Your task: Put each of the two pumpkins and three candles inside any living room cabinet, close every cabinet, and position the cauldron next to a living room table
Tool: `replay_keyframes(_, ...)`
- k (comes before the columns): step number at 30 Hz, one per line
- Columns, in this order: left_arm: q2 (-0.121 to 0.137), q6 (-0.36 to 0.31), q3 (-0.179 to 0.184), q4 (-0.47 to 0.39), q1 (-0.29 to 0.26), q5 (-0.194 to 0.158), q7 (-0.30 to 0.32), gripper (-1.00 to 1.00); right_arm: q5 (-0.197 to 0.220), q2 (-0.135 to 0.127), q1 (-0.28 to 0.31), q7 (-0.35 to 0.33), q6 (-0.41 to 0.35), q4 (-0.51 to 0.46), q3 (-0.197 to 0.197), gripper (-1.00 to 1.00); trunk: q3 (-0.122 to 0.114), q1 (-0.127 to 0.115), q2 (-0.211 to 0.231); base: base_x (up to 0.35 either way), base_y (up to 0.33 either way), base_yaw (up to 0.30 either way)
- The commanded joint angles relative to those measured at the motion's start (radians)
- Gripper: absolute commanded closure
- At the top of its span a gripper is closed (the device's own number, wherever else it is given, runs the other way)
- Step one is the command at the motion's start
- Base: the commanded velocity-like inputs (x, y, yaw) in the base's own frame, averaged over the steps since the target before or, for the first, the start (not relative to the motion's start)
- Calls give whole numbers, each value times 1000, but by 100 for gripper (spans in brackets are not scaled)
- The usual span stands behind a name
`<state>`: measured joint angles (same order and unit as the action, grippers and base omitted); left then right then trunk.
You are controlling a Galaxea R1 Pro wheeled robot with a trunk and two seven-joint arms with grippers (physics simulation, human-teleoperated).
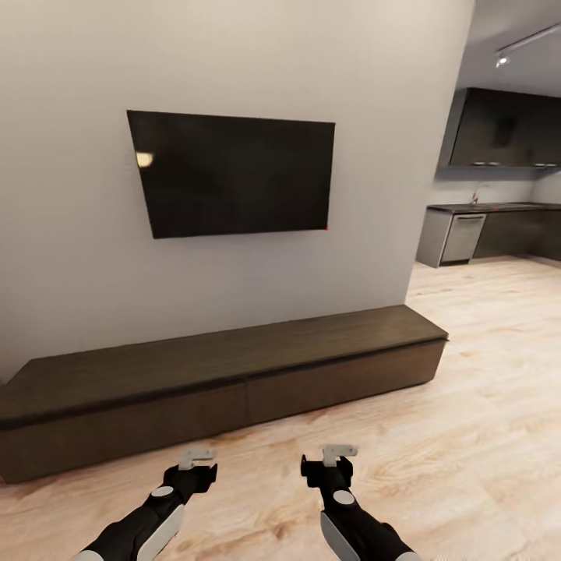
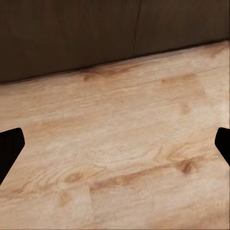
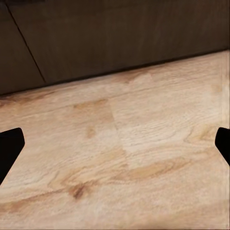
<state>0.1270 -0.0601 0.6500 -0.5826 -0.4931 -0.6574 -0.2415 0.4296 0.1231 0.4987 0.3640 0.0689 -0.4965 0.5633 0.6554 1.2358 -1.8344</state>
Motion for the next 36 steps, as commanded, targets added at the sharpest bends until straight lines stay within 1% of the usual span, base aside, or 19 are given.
replay_keyframes(1,2,-3,8,-3,-1,-7,-10,-100,11,0,1,6,6,1,8,-100,0,0,-1,0,-283,-269)
replay_keyframes(6,2,-3,8,-2,-1,-7,-14,-100,11,0,1,6,7,0,10,-100,-3,0,-1,55,-279,-239)
replay_keyframes(10,2,13,9,-1,-1,-5,-61,-100,9,4,1,8,7,0,14,-100,-4,0,-1,204,-235,-63)
replay_keyframes(12,2,24,14,0,-1,-4,-72,-100,10,4,1,9,6,0,14,-100,-4,0,-1,247,-205,-19)
replay_keyframes(13,2,28,22,1,-1,-4,-77,-100,9,4,1,9,6,0,13,-100,-4,0,-1,256,-198,-11)
replay_keyframes(15,2,32,40,2,-1,-6,-81,-100,9,4,1,10,6,0,13,-100,-4,0,-1,260,-195,-7)
replay_keyframes(18,2,35,56,3,-1,-7,-83,-100,9,5,1,10,6,0,13,-100,-4,0,-1,264,-191,-3)
replay_keyframes(24,2,39,66,52,-1,-7,-85,-100,9,6,1,10,6,0,13,-100,-4,0,-1,266,-196,-1)
replay_keyframes(26,2,50,67,68,-1,-7,-85,-100,9,6,1,10,6,-1,13,-100,-4,0,-1,267,-201,0)
replay_keyframes(33,2,66,70,79,-1,-7,-85,-100,11,5,1,9,5,-1,11,-100,2,0,-1,273,-185,0)
replay_keyframes(34,2,67,73,79,-1,-7,-85,-100,11,5,1,9,5,-1,11,-100,4,0,-1,278,-173,0)
replay_keyframes(36,2,71,92,80,-1,-7,-86,-100,11,4,1,9,5,-1,11,-100,6,0,-1,279,-174,0)
